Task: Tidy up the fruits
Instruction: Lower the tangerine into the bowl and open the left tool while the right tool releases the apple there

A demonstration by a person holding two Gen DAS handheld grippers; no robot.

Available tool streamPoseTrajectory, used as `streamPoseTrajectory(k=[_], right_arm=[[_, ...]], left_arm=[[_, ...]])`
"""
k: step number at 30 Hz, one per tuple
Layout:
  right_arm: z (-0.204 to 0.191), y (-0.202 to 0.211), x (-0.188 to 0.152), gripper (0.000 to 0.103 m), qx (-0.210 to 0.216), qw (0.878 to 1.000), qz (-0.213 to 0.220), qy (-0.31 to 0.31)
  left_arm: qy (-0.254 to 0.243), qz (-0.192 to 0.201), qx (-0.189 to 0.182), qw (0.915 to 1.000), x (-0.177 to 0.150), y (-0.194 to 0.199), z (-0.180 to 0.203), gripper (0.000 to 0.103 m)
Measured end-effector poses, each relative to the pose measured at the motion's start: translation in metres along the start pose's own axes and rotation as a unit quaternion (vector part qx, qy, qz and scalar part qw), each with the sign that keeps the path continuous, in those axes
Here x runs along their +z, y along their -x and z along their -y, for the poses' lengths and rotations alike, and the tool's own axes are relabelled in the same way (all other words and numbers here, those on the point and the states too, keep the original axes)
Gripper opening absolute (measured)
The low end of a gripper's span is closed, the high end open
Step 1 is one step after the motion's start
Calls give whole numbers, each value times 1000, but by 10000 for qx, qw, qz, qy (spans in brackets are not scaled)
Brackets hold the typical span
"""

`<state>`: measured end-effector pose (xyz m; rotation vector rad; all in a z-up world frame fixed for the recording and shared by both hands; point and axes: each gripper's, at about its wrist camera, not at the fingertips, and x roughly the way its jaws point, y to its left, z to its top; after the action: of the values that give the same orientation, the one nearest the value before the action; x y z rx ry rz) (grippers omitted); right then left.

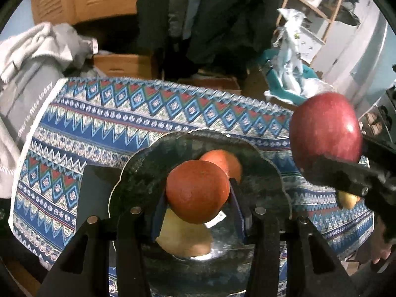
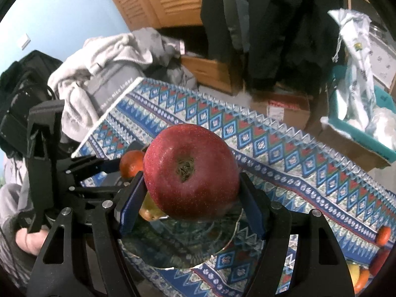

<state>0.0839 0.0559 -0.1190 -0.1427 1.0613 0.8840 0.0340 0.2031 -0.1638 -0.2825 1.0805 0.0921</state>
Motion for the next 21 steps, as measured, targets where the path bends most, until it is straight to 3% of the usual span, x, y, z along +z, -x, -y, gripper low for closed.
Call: streamPoseTrajectory(k=[9, 21], right_arm=[[5, -47, -17, 73, -111, 9988, -484, -33], [0, -61, -24, 73, -116, 9975, -696, 67]], left_arm=[[291, -366, 71, 9989, -6, -27, -20, 47], [485, -560, 49, 9972, -10, -35, -30, 48]])
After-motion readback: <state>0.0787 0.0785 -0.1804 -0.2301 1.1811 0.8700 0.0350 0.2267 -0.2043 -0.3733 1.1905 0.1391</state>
